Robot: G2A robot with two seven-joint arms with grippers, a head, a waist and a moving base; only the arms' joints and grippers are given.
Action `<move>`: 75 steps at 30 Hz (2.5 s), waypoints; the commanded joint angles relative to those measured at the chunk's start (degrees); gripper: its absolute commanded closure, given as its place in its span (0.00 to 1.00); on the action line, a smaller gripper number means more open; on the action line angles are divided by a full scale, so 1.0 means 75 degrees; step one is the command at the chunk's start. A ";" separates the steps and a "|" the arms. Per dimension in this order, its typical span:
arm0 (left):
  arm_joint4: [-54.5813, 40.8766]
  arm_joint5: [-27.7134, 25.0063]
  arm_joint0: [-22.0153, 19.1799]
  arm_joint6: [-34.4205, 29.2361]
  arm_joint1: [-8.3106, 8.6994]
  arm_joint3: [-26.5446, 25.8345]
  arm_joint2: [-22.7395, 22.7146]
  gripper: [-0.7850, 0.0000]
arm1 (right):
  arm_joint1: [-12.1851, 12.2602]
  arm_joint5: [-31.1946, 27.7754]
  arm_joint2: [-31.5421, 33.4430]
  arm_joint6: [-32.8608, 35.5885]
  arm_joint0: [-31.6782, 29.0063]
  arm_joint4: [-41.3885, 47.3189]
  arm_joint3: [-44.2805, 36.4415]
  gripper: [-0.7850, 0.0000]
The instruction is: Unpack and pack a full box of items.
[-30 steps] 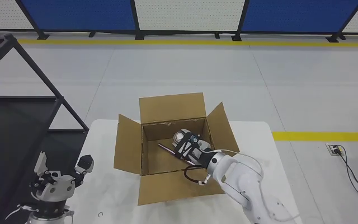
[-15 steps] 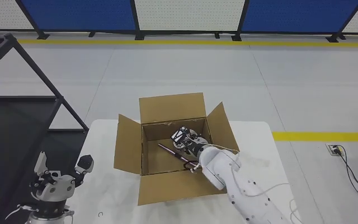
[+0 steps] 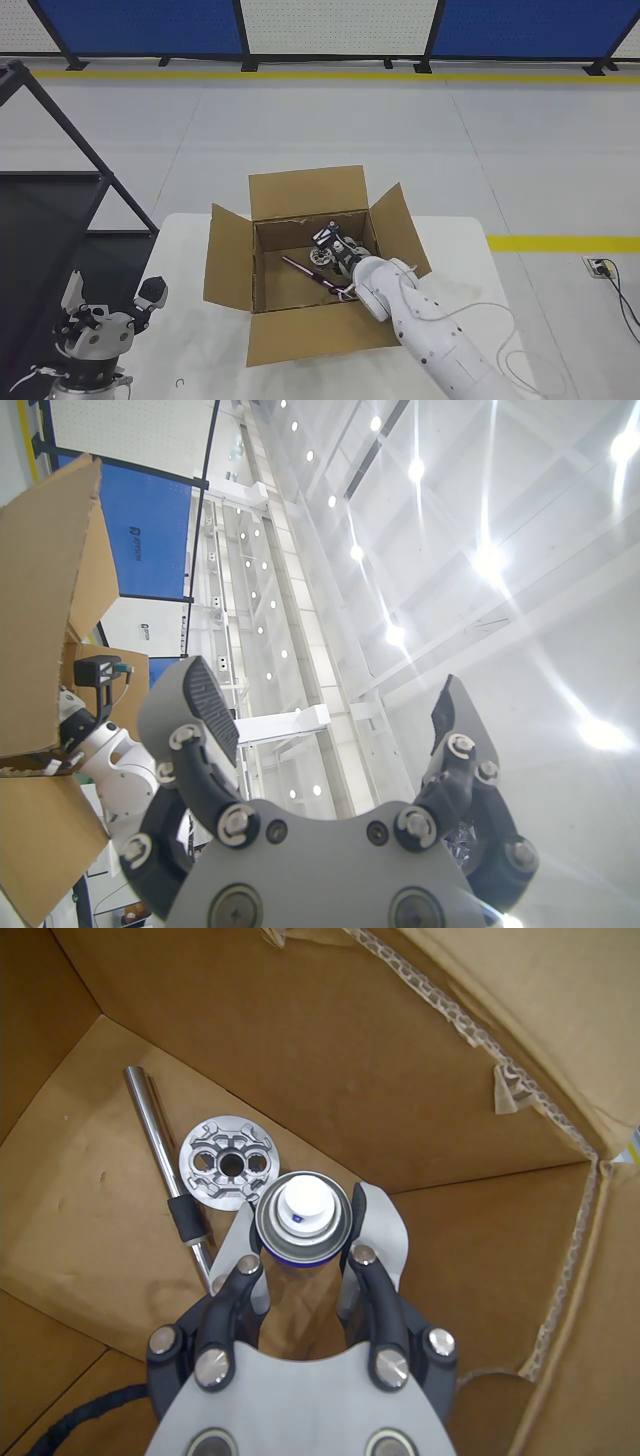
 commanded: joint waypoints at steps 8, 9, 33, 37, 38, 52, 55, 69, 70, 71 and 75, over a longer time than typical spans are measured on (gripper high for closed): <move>0.0000 0.0000 0.0000 0.0000 0.0000 0.0000 0.0000 0.00 | -0.0097 -0.0094 0.0113 -0.0125 0.0074 0.0037 0.0217 0.32; 0.0000 0.0000 0.0000 0.0000 0.0000 0.0000 0.0000 0.00 | -0.0094 -0.0101 0.0137 -0.0127 0.0053 0.0014 0.0183 0.26; 0.0069 -0.0132 0.0011 -0.0274 -0.0016 -0.0064 -0.0247 0.00 | 0.0913 -0.1973 0.2838 -0.1702 -0.3805 -0.0867 -0.6152 0.00; 0.0070 -0.0463 0.0154 -0.1014 -0.0018 -0.0014 -0.0453 0.00 | 0.1041 -0.2347 0.3611 -0.2331 -0.4522 -0.0353 -0.6921 0.00; 0.0038 -0.0508 0.0189 -0.1246 -0.0013 -0.0014 -0.0544 0.00 | 0.1064 -0.2295 0.3829 -0.2462 -0.4675 -0.0234 -0.7060 0.00; -0.0351 0.0638 0.0569 -0.4458 0.0113 0.0231 -0.1005 0.00 | 0.1221 -0.1366 0.5649 -0.1997 -0.5577 0.1160 -0.7283 0.00; -0.0476 0.0838 0.0535 -0.4669 0.0125 0.0281 -0.0988 0.00 | 0.1221 -0.1366 0.5649 -0.1997 -0.5577 0.1160 -0.7283 0.00; -0.0444 0.0852 0.0527 -0.4630 0.0126 0.0279 -0.0997 0.00 | 0.1265 -0.1940 0.5668 -0.1824 -0.5630 0.1571 -0.7231 0.00; -0.0414 0.0888 0.0519 -0.4546 0.0126 0.0237 -0.0972 0.00 | 0.1287 -0.2127 0.5711 -0.1660 -0.5631 0.1645 -0.7236 0.00; -0.0381 0.0894 0.0518 -0.4515 0.0126 0.0213 -0.0963 0.00 | 0.1306 -0.2244 0.5749 -0.1480 -0.5624 0.1708 -0.7229 0.00; -0.0292 0.0753 0.0525 -0.4375 0.0115 0.0210 -0.0942 0.00 | 0.1365 -0.2496 0.5856 -0.0851 -0.5549 0.2071 -0.7175 0.00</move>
